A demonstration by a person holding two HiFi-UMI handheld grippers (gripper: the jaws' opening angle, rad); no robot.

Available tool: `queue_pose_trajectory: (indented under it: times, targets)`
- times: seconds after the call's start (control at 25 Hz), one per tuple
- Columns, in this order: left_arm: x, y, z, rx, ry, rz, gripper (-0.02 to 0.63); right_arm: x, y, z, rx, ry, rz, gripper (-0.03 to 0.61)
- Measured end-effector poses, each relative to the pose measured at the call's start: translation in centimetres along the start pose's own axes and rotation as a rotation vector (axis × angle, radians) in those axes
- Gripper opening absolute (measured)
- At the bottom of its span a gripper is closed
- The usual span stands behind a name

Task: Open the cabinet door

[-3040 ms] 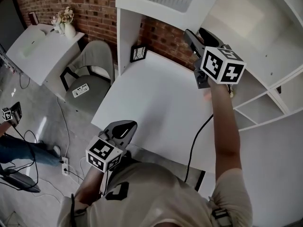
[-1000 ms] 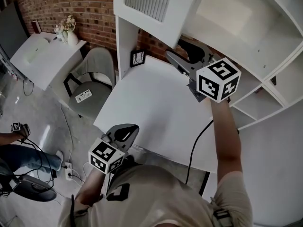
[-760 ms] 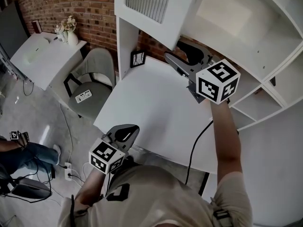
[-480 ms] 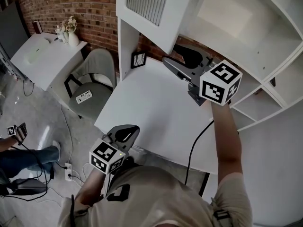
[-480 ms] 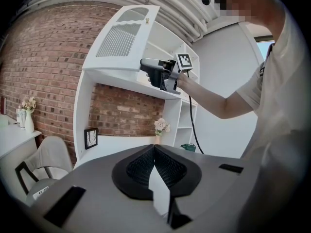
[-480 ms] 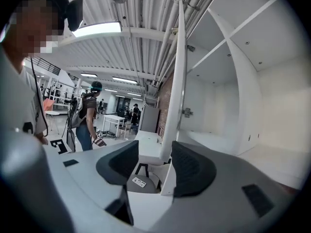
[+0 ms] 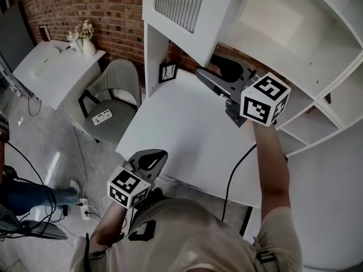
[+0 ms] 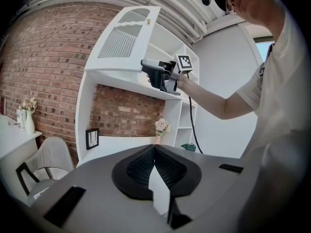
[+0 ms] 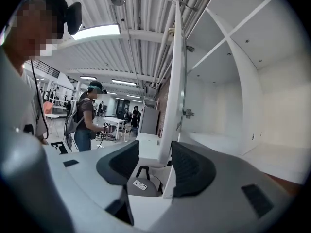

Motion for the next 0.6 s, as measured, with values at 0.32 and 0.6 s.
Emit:
queue_pose_trajectory:
  times: [0.32,0.6]
  targets:
    - [-0.3,0.6,-0.1,-0.006,0.008,-0.019,0.017,0.1,0.3,0.3,-0.009,-0.013,-0.027,0.167]
    - [-1.3,2.7,0.0,-0.016,0.013,-0.015,0.017,1.7,2.0,0.7,-0.049,0.001,0.003,0.098]
Point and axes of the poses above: the fingertips, and each gripper's own axes: x forward along the fingers, y to its left, z out of its top, the point moved 1 cm from there along -x, backward along the fingers, and after that the axes turned 3 degrees about x, right-handed, at the moved point
